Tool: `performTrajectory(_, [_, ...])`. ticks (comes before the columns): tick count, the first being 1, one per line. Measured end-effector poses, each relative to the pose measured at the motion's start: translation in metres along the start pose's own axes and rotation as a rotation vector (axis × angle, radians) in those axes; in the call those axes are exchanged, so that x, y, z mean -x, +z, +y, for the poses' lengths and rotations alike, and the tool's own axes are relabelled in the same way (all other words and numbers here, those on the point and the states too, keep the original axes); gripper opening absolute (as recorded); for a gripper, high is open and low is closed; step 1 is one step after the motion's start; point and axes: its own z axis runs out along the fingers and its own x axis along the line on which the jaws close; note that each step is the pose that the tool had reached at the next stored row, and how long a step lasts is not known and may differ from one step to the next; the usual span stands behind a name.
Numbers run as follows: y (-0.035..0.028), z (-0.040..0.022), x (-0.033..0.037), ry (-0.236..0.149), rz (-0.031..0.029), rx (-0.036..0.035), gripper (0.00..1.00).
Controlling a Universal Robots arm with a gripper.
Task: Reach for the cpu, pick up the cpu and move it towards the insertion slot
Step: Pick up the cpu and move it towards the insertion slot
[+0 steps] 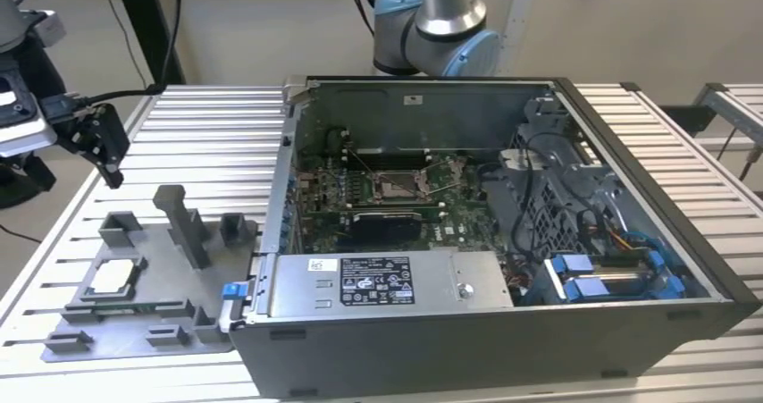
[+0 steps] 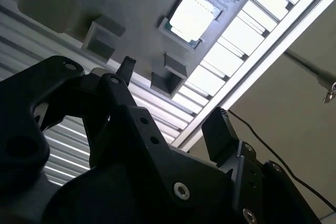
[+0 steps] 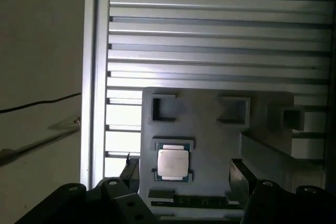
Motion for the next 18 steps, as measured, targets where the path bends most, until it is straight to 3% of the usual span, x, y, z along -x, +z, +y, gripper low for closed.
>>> performTrajectory(6, [0.0025,-0.0001,0.0,0.0,-0.0004,0.0002,1.0])
performTrajectory(18, [0.0143,-0.0005,0.0,0.0,-0.0003,0.0001,1.0])
